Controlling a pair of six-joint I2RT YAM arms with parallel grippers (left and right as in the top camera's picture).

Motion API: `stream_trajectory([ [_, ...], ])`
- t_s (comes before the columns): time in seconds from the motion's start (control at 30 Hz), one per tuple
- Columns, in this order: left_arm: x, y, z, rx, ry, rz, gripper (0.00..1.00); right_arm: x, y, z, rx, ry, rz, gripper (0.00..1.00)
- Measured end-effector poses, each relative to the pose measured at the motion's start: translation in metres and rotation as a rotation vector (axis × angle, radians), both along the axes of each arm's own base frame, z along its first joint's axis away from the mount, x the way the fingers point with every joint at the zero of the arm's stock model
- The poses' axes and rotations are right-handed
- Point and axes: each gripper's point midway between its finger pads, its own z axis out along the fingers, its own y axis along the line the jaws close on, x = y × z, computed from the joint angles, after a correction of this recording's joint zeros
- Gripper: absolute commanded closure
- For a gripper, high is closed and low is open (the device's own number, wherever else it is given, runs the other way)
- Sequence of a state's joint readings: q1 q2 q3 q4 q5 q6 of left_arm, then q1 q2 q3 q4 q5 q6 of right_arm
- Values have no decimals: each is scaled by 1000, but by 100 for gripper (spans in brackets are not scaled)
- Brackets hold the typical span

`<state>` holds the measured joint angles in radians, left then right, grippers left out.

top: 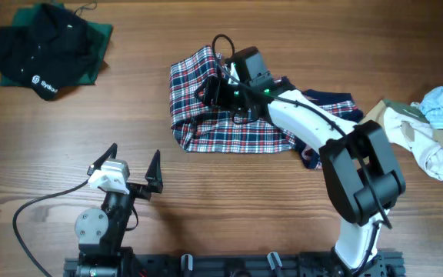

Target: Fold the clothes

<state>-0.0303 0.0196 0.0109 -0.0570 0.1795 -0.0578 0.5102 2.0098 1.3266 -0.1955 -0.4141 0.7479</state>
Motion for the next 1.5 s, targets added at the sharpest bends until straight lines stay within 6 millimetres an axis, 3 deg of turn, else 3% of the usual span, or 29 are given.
stream_trajectory([
  [0.07,0,0,0,0,0,0,0,-2,4,0,-6,-1,-5,64],
  [0.2,0,0,0,0,0,0,0,-4,11,1,-8,-19,4,86],
  [0.3,0,0,0,0,0,0,0,-4,20,5,-1,-49,16,93],
  [0.43,0,0,0,0,0,0,0,-7,48,20,41,-139,64,95],
  [0.7,0,0,0,0,0,0,0,-43,104,38,109,-217,188,95],
  [0.83,0,0,0,0,0,0,0,-63,123,40,123,-223,240,87],
  [0.87,0,0,0,0,0,0,0,-68,128,41,132,-223,255,76],
  [0.9,0,0,0,0,0,0,0,-78,136,43,149,-216,284,43],
  [0.93,0,0,0,0,0,0,0,-81,138,44,156,-216,296,28],
  [0.97,0,0,0,0,0,0,0,-87,142,45,166,-212,315,23],
  [1.2,0,0,0,0,0,0,0,-92,157,63,236,-274,358,23],
  [1.27,0,0,0,0,0,0,0,-81,154,71,254,-322,358,23],
  [1.33,0,0,0,0,0,0,0,-61,138,72,248,-325,323,23],
  [1.43,0,0,0,0,0,0,0,-10,84,85,229,-335,199,22],
  [1.5,0,0,0,0,0,0,0,26,36,112,243,-380,106,20],
])
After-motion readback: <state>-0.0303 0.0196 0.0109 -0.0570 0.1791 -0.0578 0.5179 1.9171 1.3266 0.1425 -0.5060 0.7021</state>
